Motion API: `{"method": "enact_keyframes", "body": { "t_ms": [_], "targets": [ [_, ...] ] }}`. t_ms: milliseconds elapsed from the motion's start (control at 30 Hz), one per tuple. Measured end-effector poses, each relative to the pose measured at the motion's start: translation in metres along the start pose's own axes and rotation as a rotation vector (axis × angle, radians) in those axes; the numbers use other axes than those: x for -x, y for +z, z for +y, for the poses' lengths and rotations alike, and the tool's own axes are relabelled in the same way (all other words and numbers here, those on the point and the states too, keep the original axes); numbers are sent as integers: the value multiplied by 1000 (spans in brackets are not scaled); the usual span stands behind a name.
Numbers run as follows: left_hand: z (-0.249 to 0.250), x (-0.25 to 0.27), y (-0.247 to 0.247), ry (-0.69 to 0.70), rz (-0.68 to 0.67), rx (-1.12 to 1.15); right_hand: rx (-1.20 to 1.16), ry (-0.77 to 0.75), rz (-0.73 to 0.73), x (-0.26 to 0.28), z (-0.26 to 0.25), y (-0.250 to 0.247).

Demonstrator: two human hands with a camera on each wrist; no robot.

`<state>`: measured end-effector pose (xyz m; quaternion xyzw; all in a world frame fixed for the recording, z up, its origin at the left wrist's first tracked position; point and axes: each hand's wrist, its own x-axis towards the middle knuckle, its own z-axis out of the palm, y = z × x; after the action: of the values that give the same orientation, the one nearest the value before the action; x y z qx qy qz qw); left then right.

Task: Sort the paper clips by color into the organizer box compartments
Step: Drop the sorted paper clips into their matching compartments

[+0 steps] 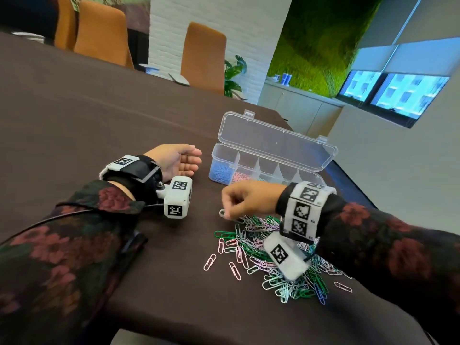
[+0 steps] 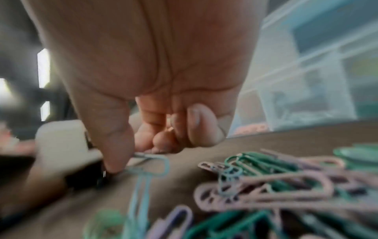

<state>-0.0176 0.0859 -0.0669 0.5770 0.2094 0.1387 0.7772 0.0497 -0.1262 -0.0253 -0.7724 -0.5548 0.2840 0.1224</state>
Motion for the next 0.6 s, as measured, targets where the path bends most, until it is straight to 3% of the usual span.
{"method": "enact_keyframes", "body": {
  "t_ms": [167, 267, 333, 400, 433, 533, 600],
  "targets": [
    [-1, 0, 1, -8, 4, -7, -1057, 32, 361, 22, 19, -8],
    [0, 0, 1, -9, 8, -8, -1383, 69, 292, 34, 16, -6],
    [0, 1, 1, -6, 10, -11, -1416, 99, 204, 37, 10, -1],
    [-1, 1, 1, -4, 13, -11, -1245, 120, 119, 37, 4, 5],
    [-1, 1, 1, -3, 15, -11, -1051, 116, 91, 37, 1, 8],
    [-1, 1, 1, -2, 14, -9, -217, 21, 2, 39, -6, 20],
    [-1, 1, 1, -3, 15, -7, 169, -21, -59, 38, -10, 28]
  ]
}}
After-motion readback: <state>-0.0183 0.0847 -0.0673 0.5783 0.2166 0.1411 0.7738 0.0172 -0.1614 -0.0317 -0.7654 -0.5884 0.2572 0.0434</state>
